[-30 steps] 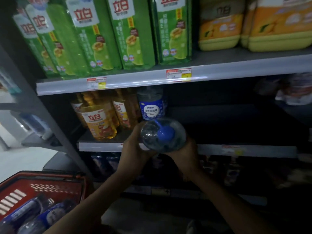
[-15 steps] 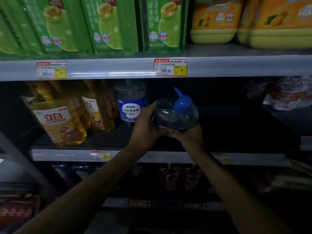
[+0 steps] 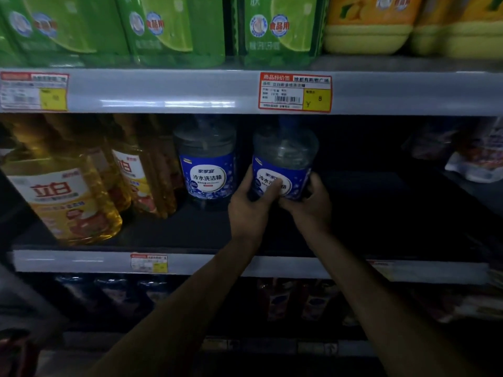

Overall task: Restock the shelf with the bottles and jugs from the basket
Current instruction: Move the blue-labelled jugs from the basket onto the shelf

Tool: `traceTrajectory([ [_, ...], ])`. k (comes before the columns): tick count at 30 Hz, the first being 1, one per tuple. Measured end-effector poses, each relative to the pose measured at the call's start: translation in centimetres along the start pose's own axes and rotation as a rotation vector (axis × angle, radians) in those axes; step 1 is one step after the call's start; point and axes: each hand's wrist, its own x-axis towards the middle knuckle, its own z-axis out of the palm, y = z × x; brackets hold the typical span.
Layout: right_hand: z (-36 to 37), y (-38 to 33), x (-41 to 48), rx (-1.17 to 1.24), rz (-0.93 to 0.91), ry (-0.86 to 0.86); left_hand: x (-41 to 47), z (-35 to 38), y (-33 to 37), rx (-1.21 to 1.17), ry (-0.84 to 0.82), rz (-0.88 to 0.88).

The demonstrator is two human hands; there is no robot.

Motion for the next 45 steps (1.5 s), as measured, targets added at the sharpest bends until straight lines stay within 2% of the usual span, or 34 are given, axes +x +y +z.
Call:
traceTrajectory([
  [6,1.0,1.3,1.1,-0.159,-0.068,0.034,1.7,0.5,-1.5,0.083,0.009,-0.049],
  [14,3.2,2.8,3.2,-0.191,-0.076,0.121,3.5,0.8,-3.0,0.140,-0.024,-0.025],
  [21,4.2,3.1,4.2,-0.340,-0.053,0.182,3.5,1.3,-3.3,-0.004,-0.018,-0.245],
  [26,3.3,3.1,4.1,-0.241,0.055,0.169,2.5,0.8,-1.6,0.027,-0.068,-0.292],
  [28,2.6,3.1,3.7,-0.221,0.072,0.121,2.2,0.6,-1.0,0.078,-0.082,-0.318],
  [33,0.1,1.1,0.5,-0.241,0.107,-0.125,0.2,-0.6,1.7,0.186,-0.145,-0.302],
  [37,-2.5,-1.6,-2.6,-0.459,0.002,-0.207,-2.5,-2.8,4.5,0.344,-0.254,-0.187],
  [41,-3.5,-4.9,-6.2,-0.528,-0.102,-0.198,-5.2,-6.3,7.0,0.697,-0.364,-0.025],
  [45,-3.2,-8.1,-10.9,-0.650,-0.140,-0.191,-8.2,-10.5,11.3,1.027,-0.423,0.043],
])
